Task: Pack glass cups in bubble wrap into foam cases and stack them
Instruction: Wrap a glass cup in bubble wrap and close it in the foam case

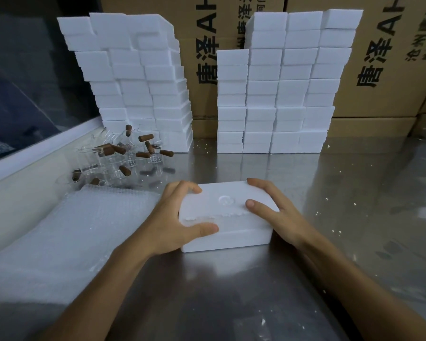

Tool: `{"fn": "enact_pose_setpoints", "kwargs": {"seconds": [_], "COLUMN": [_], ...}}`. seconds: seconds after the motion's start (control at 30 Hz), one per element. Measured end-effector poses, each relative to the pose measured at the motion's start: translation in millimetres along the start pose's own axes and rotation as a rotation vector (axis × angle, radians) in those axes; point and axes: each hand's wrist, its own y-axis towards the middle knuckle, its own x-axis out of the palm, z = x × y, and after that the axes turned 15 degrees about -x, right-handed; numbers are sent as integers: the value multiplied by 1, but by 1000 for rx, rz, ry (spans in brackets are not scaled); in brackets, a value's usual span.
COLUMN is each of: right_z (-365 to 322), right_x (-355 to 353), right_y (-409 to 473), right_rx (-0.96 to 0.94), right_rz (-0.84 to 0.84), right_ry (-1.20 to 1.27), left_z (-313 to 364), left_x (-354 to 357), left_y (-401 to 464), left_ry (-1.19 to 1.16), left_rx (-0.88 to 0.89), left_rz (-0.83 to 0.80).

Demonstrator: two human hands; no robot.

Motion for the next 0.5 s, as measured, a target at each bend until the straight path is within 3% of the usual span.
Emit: {"fn": "enact_pose_setpoints", "kwargs": {"seconds": [0.13,0.33,0.5], "right_z": [-5,-8,-6], "right_x": [0,-5,-8], "right_y": [1,4,4], "right_rx": [26,37,61], "right_rz": [-70,-101,-76], "right_ry": [1,16,50], "left_z": [2,1,-2], "left_x": [-14,-26,-23], "left_y": [0,-1,0], "left_ry": [107,-14,-72], "left_rx": [-72,-128,-134], "left_rz": [-91,-225,-241]}}
